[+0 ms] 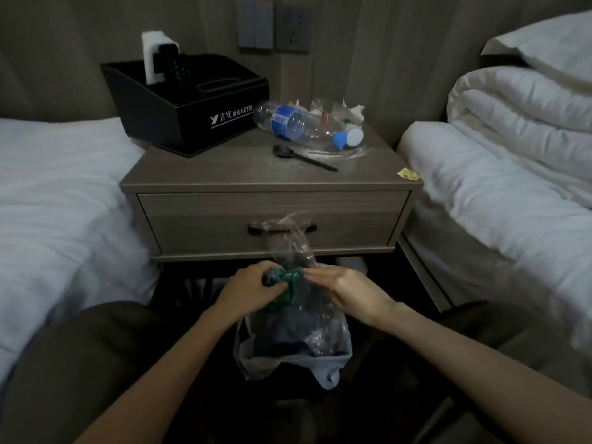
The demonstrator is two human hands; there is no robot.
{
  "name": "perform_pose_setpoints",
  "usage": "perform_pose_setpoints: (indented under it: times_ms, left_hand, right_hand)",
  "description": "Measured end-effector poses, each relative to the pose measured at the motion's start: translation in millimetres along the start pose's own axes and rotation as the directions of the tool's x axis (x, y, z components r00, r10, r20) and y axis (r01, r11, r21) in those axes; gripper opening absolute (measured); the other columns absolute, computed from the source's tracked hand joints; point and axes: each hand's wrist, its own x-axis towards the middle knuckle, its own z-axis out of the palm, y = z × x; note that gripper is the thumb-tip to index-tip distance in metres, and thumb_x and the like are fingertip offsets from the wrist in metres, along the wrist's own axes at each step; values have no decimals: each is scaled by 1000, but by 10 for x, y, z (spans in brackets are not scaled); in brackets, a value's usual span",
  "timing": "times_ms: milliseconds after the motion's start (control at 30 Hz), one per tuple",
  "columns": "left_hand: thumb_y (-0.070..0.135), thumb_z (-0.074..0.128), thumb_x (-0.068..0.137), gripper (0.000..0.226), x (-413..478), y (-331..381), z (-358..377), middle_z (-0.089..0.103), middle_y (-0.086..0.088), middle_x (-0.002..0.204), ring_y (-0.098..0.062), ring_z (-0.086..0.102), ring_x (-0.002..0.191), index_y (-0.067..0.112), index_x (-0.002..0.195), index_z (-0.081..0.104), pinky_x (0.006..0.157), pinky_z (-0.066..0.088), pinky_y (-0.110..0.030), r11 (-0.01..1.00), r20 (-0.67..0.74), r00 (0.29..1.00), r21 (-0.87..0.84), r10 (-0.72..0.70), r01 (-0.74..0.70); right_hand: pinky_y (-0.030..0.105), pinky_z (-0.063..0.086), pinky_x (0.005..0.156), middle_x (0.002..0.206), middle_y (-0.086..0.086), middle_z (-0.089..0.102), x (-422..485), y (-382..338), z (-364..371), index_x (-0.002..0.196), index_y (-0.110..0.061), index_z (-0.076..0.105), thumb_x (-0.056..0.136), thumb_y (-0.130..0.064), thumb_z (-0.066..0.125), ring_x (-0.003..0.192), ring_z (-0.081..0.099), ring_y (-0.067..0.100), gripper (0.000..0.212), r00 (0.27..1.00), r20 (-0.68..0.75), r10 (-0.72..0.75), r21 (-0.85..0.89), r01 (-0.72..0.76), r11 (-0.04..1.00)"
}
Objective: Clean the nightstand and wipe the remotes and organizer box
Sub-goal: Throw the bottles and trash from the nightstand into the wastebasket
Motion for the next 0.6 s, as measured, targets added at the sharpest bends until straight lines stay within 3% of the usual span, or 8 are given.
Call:
perform_pose_setpoints:
  times_ms: [133, 267, 400, 500, 533, 600]
  left_hand:
    - [39, 66, 87, 39, 131, -102, 263, 66, 3, 118, -16, 62, 107, 24, 123, 60, 88, 49, -27, 988, 19, 992, -88, -124, 125]
    - [46, 63, 88, 50, 212, -237, 448, 61, -2, 129, -21, 58, 118, 20, 130, 56, 98, 47, -31, 976, 122, 976, -103, -180, 193]
    - [47, 63, 87, 51, 292, -349, 412, 61, 0, 129, -20, 57, 119, 19, 129, 57, 97, 47, -31, 969, 80, 968, -53, -237, 241]
    - [39, 62, 90, 41, 366, -429, 310, 57, -7, 129, -23, 58, 113, 16, 123, 58, 85, 47, -29, 956, -16, 957, -54, -291, 290]
    - [37, 61, 90, 41, 387, -452, 292, 55, -9, 130, -24, 57, 113, 15, 124, 57, 86, 47, -30, 955, -31, 955, -62, -294, 292]
    - [35, 61, 90, 46, 407, -473, 283, 52, -12, 135, -27, 54, 118, 14, 131, 53, 92, 47, -33, 953, -25, 955, -68, -297, 295]
  right_hand:
    - [20, 36, 100, 124, 8, 65, 96, 21, 308, 121, -5, 66, 81, 14, 59, 117, 56, 23, 45, 994, -96, 57, 91, -48, 995]
    - [10, 35, 95, 114, 7, 71, 193, 13, 563, 111, -6, 72, 77, 14, 61, 109, 61, 18, 41, 949, -184, 256, 282, -199, 939]
    - [0, 40, 83, 105, 5, 73, 228, -22, 708, 105, -8, 74, 80, 12, 58, 100, 66, 13, 36, 912, -39, 408, 423, -355, 834]
    - [21, 50, 91, 107, 6, 72, 245, 56, 809, 104, -8, 71, 81, 6, 60, 102, 65, 17, 29, 897, 241, 370, 393, -439, 808]
    - [22, 50, 91, 108, 6, 71, 255, 85, 820, 104, -8, 70, 83, 4, 60, 104, 64, 17, 27, 874, 330, 357, 370, -467, 803]
    - [20, 49, 88, 104, 4, 71, 287, 116, 798, 101, -9, 70, 86, 0, 59, 103, 65, 16, 21, 858, 365, 362, 351, -487, 800]
